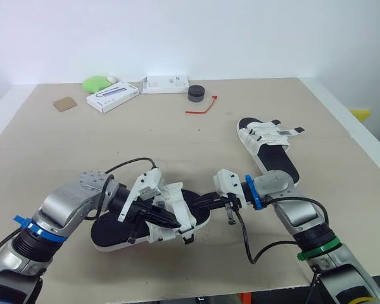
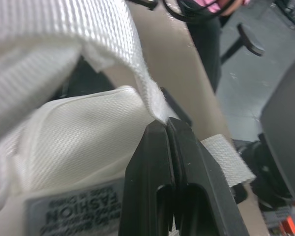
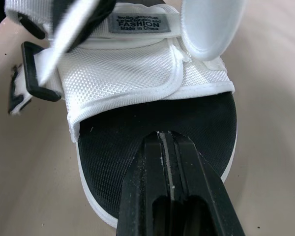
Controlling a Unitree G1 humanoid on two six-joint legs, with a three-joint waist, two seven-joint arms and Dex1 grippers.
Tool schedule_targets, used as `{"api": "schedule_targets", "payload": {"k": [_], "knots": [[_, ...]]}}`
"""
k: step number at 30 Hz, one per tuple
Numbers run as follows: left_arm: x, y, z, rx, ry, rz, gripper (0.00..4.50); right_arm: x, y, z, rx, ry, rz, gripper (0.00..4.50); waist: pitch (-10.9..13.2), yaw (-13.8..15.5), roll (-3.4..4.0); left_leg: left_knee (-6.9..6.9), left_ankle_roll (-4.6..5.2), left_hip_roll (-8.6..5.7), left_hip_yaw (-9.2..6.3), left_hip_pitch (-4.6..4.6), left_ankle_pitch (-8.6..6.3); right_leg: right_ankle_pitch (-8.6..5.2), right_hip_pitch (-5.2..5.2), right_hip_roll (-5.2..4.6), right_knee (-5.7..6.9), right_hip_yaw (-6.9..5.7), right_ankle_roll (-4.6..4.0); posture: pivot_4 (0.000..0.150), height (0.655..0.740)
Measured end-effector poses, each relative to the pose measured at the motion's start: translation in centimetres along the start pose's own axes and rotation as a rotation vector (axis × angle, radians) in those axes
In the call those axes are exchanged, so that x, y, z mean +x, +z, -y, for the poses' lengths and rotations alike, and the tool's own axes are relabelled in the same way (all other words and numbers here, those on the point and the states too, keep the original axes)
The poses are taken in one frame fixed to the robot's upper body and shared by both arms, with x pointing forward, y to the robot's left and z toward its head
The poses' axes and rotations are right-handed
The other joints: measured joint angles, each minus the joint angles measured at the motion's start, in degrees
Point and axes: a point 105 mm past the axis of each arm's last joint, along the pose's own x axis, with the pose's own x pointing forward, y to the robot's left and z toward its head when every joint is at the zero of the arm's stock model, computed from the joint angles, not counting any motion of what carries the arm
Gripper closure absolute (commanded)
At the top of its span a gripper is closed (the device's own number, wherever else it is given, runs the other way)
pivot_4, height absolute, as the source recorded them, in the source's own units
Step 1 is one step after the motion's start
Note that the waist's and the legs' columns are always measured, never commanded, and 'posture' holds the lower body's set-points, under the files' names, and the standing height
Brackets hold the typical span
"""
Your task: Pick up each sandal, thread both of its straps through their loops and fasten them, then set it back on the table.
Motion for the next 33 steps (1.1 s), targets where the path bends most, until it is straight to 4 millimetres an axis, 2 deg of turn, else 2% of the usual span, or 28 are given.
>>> {"api": "schedule_targets", "payload": {"k": [6, 9, 11, 13, 15, 16, 17, 18, 24, 33], "knots": [[0.0, 0.2, 0.0, 0.028, -0.019, -0.015, 4.48, 0.0, 0.0, 0.0, 0.000, 0.000, 0.000, 4.50, 0.0, 0.0, 0.00, 0.00, 0.02, 0.00, 0.00, 0.01, -0.01, -0.01, 0.00, 0.01, 0.00, -0.01, -0.01, 0.150, 0.7400], [-0.3, 0.3, -0.3, 0.020, -0.021, -0.010, 3.69, 0.0, 0.0, 0.0, 0.003, 0.000, -0.002, 4.50, 0.0, 0.0, 0.00, 0.00, 0.02, 0.00, 0.02, 0.01, -0.01, -0.01, 0.00, 0.02, 0.01, -0.01, -0.01, 0.150, 0.7400], [-0.6, 0.6, -0.4, 0.027, -0.017, -0.007, 2.76, 0.0, -0.1, 0.0, 0.005, -0.001, -0.003, 4.50, 0.0, 0.0, 0.00, 0.00, 0.02, 0.00, 0.01, -0.01, -0.01, -0.01, -0.01, 0.01, 0.01, -0.01, -0.01, 0.150, 0.7400], [-0.8, 0.7, -0.3, 0.030, -0.023, -0.008, 2.14, 0.0, -0.1, 0.0, 0.005, 0.000, -0.003, 4.50, 0.0, 0.0, 0.00, 0.00, 0.02, 0.00, 0.01, -0.02, -0.01, -0.01, -0.02, 0.01, 0.01, 0.00, -0.01, 0.150, 0.7400], [-1.8, 0.8, 0.0, 0.030, -0.024, -0.014, 1.22, 0.0, -0.1, 0.0, 0.006, 0.000, -0.004, 4.50, 0.0, 0.0, 0.00, 0.00, 0.03, 0.01, 0.00, -0.06, -0.02, -0.01, -0.08, 0.01, 0.01, 0.00, -0.01, 0.150, 0.7400], [-2.1, 0.9, 0.0, 0.033, -0.016, -0.014, 1.02, 0.0, -0.1, 0.0, 0.006, 0.000, -0.004, 4.50, 0.0, 0.0, 0.01, 0.00, 0.03, 0.01, -0.01, -0.06, -0.02, -0.01, -0.08, 0.00, 0.01, 0.00, -0.01, 0.150, 0.7400], [-2.3, 1.0, 0.0, 0.034, -0.012, -0.012, 0.42, 0.0, -0.1, 0.0, 0.006, 0.000, -0.004, 4.50, 0.0, 0.0, 0.01, 0.00, 0.03, 0.00, -0.02, -0.08, -0.02, -0.02, -0.08, 0.00, 0.01, -0.01, -0.01, 0.150, 0.7400], [-2.5, 1.1, 0.1, 0.027, -0.012, -0.006, 0.04, 0.0, -0.1, 0.0, 0.006, 0.002, -0.003, 4.50, 0.0, 0.0, 0.00, 0.00, 0.03, 0.00, -0.01, -0.10, -0.02, -0.02, -0.09, 0.00, 0.01, -0.01, -0.01, 0.150, 0.7400], [-3.7, 2.1, -0.3, -0.012, 0.040, 0.063, 0.04, 0.0, -0.2, 0.0, 0.011, 0.001, -0.005, 4.50, 0.0, 0.0, 0.01, 0.00, 0.02, -0.02, -0.03, -0.10, -0.02, -0.02, -0.10, -0.03, 0.01, -0.01, 0.02, 0.150, 0.7400], [-1.7, 2.4, -0.4, -0.155, 0.030, 0.174, 0.04, 0.0, -0.1, 0.2, 0.006, 0.000, -0.003, 4.50, 0.0, 0.0, 0.01, 0.01, 0.02, -0.02, -0.08, -0.09, -0.01, 0.01, -0.10, -0.04, 0.03, 0.00, 0.02, 0.150, 0.7400]]}}
